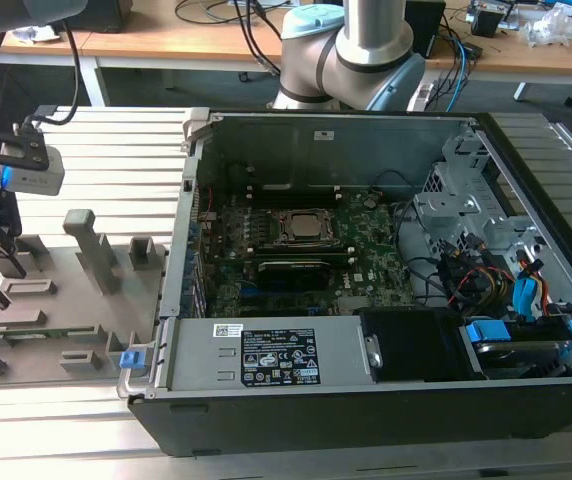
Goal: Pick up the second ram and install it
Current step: 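Pick up the second ram and move it above second insertion slot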
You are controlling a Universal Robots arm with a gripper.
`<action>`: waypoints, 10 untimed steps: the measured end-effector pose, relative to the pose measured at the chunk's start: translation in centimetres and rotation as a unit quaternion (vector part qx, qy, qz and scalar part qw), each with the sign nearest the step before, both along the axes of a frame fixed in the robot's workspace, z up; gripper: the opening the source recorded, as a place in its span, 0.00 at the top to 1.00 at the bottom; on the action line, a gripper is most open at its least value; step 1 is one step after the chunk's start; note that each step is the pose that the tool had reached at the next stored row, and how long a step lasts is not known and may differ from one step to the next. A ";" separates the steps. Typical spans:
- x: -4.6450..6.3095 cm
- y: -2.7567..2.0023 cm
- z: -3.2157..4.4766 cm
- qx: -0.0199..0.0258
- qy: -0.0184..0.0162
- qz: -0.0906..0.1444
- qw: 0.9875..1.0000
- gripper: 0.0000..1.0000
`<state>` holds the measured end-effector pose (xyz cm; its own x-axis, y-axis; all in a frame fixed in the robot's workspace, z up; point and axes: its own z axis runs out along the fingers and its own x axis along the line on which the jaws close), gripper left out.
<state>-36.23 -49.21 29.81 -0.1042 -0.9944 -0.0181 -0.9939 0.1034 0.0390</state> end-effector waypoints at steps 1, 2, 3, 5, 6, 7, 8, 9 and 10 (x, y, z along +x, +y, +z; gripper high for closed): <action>0.0 0.00 -0.09 0.000 0.000 0.000 1.000 0.58; 0.0 0.00 -0.17 0.000 0.000 0.000 1.000 0.58; 0.0 0.00 -0.22 0.000 0.000 0.000 1.000 0.58; 0.0 0.00 -0.33 0.000 0.000 0.000 1.000 0.58; 0.0 0.00 -0.45 0.000 0.000 0.000 1.000 0.58; 0.0 0.00 -0.54 0.000 0.000 0.000 1.000 0.58; 0.0 0.00 -0.66 0.000 0.000 0.000 1.000 0.58; 0.0 0.00 -0.71 0.000 0.000 0.000 1.000 0.58; 0.0 0.00 -0.76 0.000 0.000 0.000 1.000 0.58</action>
